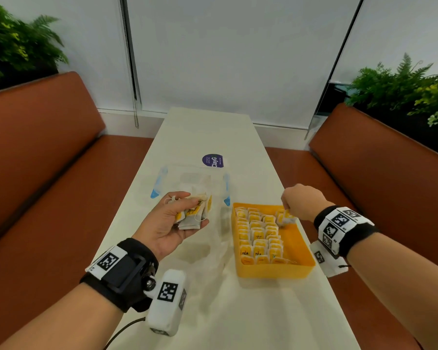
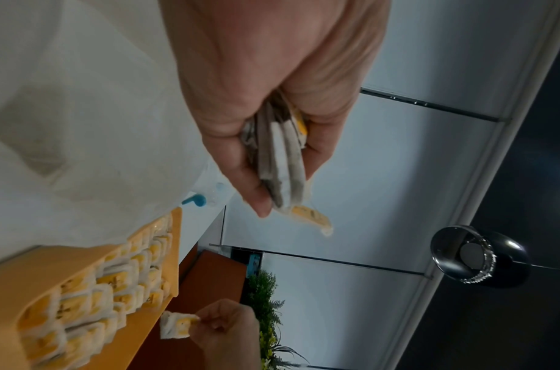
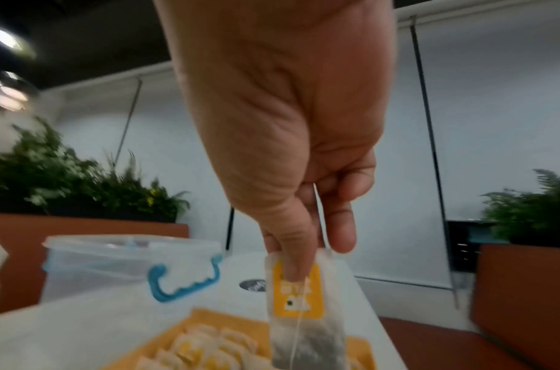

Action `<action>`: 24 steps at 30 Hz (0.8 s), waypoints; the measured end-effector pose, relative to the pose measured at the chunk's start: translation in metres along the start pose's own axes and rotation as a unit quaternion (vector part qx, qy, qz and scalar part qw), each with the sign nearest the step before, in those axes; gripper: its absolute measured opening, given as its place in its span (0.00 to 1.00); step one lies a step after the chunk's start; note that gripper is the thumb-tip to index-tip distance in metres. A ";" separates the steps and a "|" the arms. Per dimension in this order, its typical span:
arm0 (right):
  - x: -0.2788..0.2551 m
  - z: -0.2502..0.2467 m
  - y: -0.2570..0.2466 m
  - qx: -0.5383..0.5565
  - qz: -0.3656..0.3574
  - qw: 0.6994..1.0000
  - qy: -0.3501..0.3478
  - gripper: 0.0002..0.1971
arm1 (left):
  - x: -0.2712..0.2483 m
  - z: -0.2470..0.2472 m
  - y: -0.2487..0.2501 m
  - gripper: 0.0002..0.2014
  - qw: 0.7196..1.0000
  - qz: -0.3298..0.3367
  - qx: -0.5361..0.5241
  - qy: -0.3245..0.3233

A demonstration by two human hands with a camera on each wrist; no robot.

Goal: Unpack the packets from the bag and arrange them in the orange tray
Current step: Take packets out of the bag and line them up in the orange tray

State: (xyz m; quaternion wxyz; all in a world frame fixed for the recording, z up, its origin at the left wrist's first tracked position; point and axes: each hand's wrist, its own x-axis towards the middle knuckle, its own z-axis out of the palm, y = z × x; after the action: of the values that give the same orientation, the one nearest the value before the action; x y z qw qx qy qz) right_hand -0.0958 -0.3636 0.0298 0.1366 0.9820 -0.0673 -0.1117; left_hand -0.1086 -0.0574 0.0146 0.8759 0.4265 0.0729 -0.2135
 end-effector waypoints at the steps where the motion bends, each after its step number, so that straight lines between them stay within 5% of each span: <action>1: 0.005 0.005 0.003 0.010 0.007 1.000 -0.008 0.08 | 0.000 0.000 0.000 0.10 1.000 -0.001 0.002 0.000; 24: 0.051 0.064 -0.002 -0.033 0.014 0.999 0.003 0.12 | 0.006 0.002 -0.011 0.09 0.999 -0.001 0.041 0.010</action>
State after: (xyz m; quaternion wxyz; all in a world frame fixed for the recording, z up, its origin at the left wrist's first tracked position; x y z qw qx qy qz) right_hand -0.0617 -0.3861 -0.0407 0.1703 0.9763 -0.0767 -0.1095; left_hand -0.1079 -0.0666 0.0061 0.8570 0.4637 0.0732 -0.2126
